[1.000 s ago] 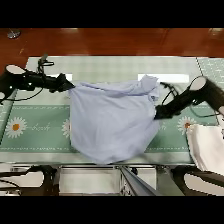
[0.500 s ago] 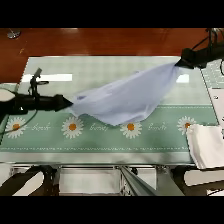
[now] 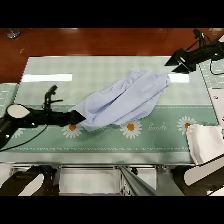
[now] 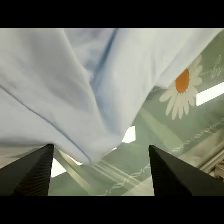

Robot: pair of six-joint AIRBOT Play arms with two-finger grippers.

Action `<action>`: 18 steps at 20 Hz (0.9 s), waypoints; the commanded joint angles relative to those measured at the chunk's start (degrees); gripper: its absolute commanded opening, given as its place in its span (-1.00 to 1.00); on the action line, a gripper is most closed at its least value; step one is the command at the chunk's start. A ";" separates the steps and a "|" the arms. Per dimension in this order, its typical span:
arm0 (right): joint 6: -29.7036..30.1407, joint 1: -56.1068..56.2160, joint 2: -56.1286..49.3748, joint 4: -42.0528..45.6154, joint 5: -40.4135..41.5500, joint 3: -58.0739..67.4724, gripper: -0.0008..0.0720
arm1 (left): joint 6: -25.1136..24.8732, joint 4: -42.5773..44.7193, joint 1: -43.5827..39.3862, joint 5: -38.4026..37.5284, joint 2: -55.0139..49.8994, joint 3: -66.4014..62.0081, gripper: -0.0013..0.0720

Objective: Fold the shirts.

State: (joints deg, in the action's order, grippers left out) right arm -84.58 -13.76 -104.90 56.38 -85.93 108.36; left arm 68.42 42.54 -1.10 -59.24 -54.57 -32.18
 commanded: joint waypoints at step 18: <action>9.77 5.05 28.26 -5.79 21.07 -68.26 0.73 | -1.57 0.31 6.43 -4.76 -31.52 -18.67 0.17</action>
State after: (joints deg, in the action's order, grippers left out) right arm -73.08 -12.88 -77.06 52.66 -68.95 42.06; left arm 67.40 43.05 8.05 -62.41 -82.85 -48.05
